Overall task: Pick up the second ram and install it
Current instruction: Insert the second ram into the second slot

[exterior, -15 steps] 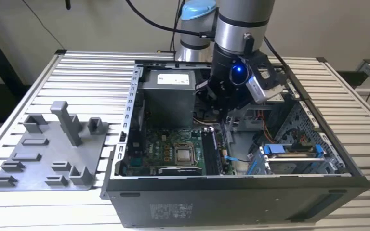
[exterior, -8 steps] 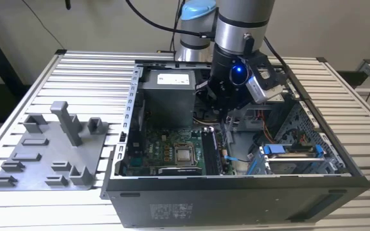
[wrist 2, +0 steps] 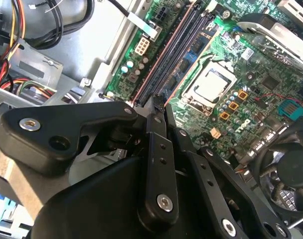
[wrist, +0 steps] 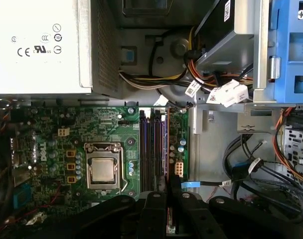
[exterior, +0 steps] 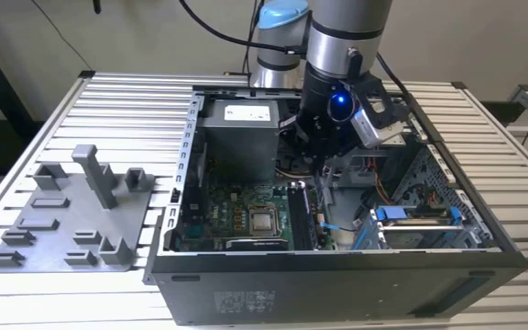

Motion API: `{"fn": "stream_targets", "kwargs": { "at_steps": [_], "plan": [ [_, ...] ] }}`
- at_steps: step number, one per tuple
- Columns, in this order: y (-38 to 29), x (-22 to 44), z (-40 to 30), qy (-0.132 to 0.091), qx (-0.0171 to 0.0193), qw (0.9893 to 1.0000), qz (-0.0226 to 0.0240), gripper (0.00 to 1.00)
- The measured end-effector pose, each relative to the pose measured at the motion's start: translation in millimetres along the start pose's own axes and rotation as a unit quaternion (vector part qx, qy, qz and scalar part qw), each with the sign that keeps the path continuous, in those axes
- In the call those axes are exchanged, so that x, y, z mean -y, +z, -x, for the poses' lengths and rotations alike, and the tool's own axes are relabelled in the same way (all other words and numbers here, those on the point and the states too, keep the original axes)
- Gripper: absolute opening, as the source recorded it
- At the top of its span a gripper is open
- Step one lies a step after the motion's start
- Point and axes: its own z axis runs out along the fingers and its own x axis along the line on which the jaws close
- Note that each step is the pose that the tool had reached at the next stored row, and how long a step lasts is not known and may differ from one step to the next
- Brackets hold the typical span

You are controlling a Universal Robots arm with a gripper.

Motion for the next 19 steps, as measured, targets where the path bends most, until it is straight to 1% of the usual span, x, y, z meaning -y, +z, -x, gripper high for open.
{"fn": "stream_targets", "kwargs": {
  "at_steps": [1,2,5,6,7,16,19],
  "plan": [
    [0.5,-0.1,0.0,0.000,-0.0001,1.0000,0.0002,0.14],
    [1.0,0.0,-0.1,0.000,-0.0011,1.0000,0.0002,0.14],
    [2.4,0.0,-0.2,0.000,-0.0099,1.0000,-0.0002,0.14],
    [3.2,0.0,-0.2,0.000,-0.0119,0.9999,-0.0003,0.14],
    [4.4,0.1,-0.2,-0.001,-0.0130,0.9999,-0.0003,0.14],
    [20.4,1.8,-2.1,-0.007,-0.0130,0.9999,0.0006,0.14],
    [21.4,1.8,-2.2,-0.008,-0.0131,0.9999,0.0005,0.14]
  ]
}}
